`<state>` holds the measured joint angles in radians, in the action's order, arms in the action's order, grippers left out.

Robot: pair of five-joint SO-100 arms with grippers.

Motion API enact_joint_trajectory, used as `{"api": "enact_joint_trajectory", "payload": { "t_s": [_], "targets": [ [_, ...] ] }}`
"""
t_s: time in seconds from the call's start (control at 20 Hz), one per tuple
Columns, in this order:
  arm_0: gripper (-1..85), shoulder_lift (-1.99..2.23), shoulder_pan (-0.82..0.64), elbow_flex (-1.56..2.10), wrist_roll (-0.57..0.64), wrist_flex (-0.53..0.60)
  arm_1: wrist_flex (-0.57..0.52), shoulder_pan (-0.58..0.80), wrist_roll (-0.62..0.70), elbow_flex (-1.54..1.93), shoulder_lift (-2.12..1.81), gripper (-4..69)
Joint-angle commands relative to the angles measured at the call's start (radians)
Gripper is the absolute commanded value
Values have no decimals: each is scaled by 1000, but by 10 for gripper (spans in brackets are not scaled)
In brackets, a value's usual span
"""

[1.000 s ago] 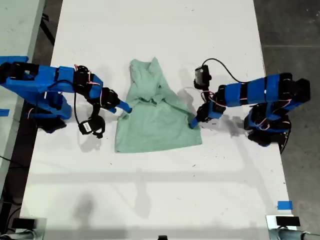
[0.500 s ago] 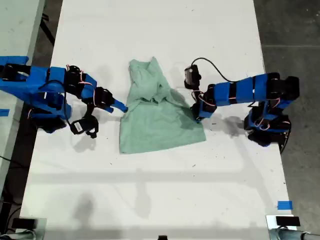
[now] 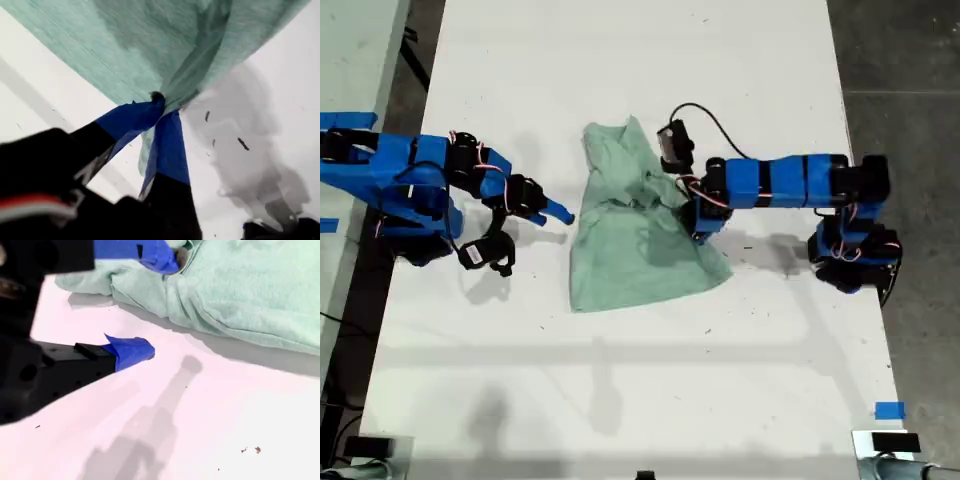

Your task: Fold tshirt

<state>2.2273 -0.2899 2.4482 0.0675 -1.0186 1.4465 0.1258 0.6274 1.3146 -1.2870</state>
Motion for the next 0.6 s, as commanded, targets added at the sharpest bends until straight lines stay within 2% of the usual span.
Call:
{"api": "enact_joint_trajectory", "payload": {
  "t_s": [0.0,0.2,0.25,0.35,0.4,0.45,0.55],
  "targets": [
    [237,34,-5,-20,-15,20,46,-44,-26,-342,167,-22],
    [237,34,-11,-21,-15,23,-57,-61,-83,-397,337,-23],
    [237,34,-12,-21,-14,25,-87,-61,-104,-394,385,16],
    [237,34,-15,-26,-11,17,-78,-61,-132,-414,454,273],
    [237,34,-15,-31,-14,5,-40,-64,-147,-414,428,295],
    [237,34,-15,-37,-15,-8,-20,-64,-121,-416,379,393],
    [240,34,-11,-57,-21,-35,57,-61,-97,-448,279,383]
  ]
}}
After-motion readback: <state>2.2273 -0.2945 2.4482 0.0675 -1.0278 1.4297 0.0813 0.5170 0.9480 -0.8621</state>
